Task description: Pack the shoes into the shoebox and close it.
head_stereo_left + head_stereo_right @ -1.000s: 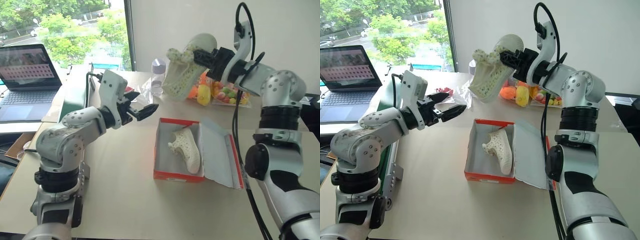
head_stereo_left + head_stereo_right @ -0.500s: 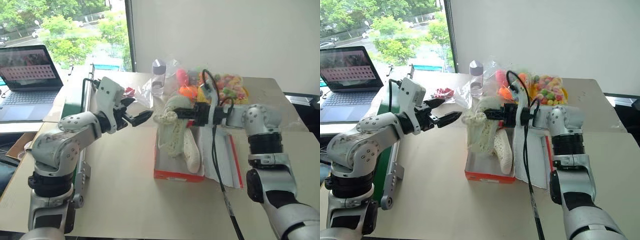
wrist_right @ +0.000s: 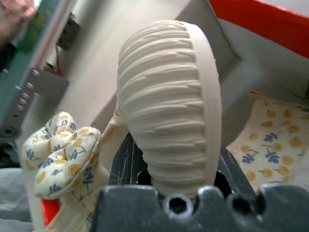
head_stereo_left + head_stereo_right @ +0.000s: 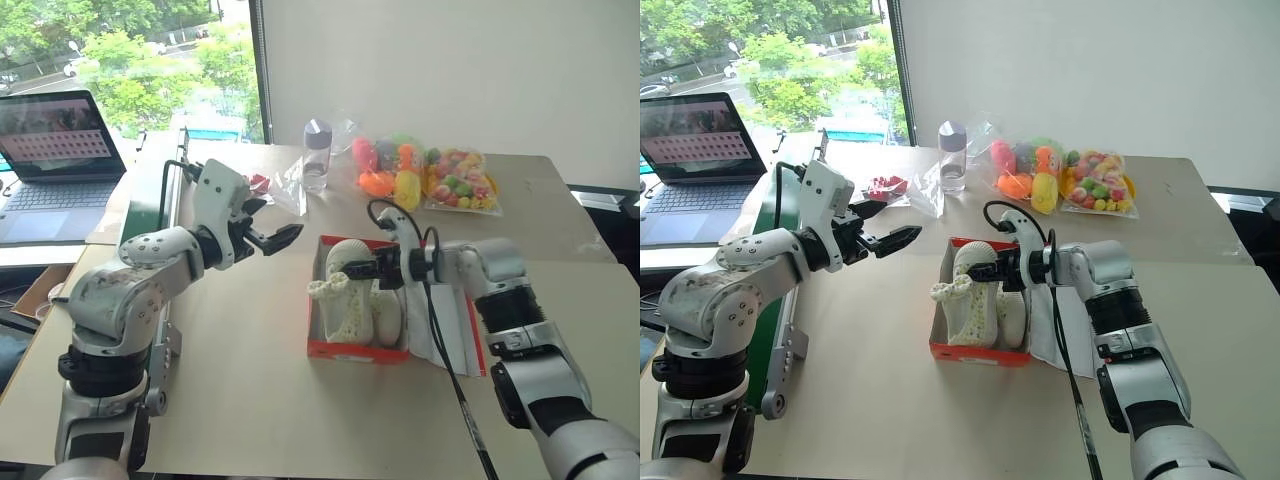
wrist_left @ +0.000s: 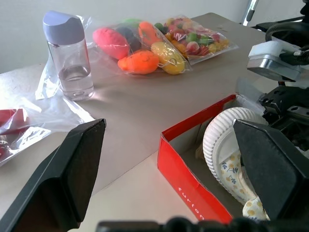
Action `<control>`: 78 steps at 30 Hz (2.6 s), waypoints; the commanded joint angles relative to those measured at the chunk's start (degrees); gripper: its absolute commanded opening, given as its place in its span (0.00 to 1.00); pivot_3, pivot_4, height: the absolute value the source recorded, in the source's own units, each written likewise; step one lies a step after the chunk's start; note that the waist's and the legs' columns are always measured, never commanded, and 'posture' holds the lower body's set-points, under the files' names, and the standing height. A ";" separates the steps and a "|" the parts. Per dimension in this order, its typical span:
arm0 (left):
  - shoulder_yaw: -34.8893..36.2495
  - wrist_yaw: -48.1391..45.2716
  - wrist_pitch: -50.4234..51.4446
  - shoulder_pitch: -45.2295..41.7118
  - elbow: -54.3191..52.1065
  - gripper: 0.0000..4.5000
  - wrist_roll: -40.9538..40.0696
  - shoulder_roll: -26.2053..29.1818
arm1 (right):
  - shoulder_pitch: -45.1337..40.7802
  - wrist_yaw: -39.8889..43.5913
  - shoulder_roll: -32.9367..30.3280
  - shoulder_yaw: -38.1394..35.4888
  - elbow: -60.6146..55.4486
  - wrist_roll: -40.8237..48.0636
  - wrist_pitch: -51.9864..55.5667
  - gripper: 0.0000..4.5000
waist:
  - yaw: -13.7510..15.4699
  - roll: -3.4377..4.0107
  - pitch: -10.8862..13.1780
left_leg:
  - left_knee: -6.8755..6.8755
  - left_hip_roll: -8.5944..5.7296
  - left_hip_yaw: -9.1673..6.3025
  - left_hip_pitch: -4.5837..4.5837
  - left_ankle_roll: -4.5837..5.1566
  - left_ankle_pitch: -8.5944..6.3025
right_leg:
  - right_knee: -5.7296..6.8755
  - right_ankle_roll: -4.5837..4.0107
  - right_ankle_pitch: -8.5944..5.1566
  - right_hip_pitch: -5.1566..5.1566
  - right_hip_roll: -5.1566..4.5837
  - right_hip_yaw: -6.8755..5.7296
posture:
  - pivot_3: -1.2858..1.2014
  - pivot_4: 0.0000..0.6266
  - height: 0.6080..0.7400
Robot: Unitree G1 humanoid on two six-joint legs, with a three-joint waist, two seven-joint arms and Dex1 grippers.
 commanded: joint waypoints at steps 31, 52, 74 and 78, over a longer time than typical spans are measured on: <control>-2.64 0.32 -1.20 -0.77 -3.23 1.00 0.97 0.28 | 2.89 -6.73 11.32 11.85 11.17 -27.66 -17.85 0.37 | -0.32 -0.57 -1.51 | -0.07 0.24 0.10 1.42 -0.62 -0.41 | -0.06 -0.39 -0.27 1.11 -0.01 0.00 | 0.52 0.24 1.00; -6.56 -5.55 -5.77 -2.47 1.84 1.00 4.03 0.12 | -1.35 -8.66 8.67 -12.02 -17.90 -7.14 14.21 0.99 | 0.06 -0.11 -1.35 | -0.39 0.10 0.08 0.38 -0.34 -0.22 | -0.05 -0.21 -0.30 0.08 0.00 -0.01 | 0.52 0.24 1.00; -5.44 -15.46 -9.25 4.25 0.98 1.00 7.15 11.70 | -4.02 -0.79 3.01 -5.09 -16.06 -3.65 -0.96 0.16 | -0.04 -0.04 -1.27 | -0.40 0.10 0.07 0.26 -0.20 -0.16 | -0.10 -0.21 -0.34 -0.04 0.01 -0.03 | 0.52 0.24 1.00; -4.29 -16.74 -8.09 4.67 -0.43 1.00 5.98 12.92 | -4.19 1.39 3.16 -0.03 -9.72 -7.94 -9.59 0.00 | 0.08 -0.04 -1.26 | -0.40 0.09 0.07 0.25 -0.21 -0.16 | -0.11 -0.35 -0.42 -0.04 -0.01 -0.03 | 0.52 0.24 1.00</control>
